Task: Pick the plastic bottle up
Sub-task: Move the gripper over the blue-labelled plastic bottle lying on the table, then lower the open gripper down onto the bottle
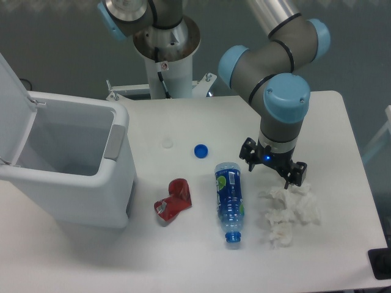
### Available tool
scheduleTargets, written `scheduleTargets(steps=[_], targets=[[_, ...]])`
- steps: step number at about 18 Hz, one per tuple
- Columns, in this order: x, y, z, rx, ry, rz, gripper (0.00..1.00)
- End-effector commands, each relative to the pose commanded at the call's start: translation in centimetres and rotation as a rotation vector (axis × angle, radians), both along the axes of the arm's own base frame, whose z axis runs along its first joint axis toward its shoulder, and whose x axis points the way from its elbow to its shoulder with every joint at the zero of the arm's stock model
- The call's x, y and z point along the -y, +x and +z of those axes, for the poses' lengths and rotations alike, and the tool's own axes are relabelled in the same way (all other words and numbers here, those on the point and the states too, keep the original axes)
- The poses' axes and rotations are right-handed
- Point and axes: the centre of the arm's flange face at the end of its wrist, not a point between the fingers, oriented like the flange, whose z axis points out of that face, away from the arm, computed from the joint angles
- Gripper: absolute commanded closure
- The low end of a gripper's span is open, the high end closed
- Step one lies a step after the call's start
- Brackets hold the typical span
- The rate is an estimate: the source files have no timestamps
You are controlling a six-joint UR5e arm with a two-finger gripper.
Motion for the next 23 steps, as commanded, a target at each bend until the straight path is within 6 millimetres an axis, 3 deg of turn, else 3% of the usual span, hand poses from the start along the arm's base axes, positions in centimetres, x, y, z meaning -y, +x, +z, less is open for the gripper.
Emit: scheduleTargets(steps=[5,18,23], targets=[[-0.4,0.0,-0.5,0.007,0.002,0.003,0.0],[-6.4,2.8,-5.8,0.048,0.036,0.145,0.0],[-9.1,0.6,-5.8,0.076,0.116,0.336,0.0]])
